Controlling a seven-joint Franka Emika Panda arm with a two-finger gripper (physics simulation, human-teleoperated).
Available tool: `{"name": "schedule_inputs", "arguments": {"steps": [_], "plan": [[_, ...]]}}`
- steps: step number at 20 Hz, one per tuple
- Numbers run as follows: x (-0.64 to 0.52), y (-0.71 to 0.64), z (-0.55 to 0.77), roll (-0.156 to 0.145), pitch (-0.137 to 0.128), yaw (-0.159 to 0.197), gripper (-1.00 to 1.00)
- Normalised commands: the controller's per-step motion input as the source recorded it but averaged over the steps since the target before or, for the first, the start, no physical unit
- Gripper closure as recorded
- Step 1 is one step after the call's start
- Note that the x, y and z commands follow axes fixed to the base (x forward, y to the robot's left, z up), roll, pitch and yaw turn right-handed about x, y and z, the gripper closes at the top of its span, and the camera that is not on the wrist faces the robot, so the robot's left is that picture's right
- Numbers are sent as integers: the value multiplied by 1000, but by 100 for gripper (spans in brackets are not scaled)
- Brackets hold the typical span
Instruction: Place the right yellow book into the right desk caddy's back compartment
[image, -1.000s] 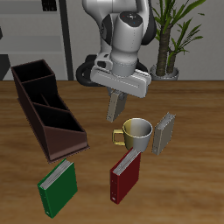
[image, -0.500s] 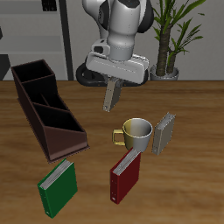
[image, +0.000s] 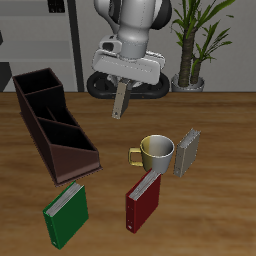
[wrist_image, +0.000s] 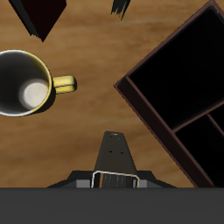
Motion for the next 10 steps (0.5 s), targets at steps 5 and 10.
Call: {"name": "schedule_inputs", "arguments": {"steps": [5, 10], "plan": [[-70, -144, 176, -38, -13, 82, 100], [-69, -176, 261, -43, -16, 149, 100]]}}
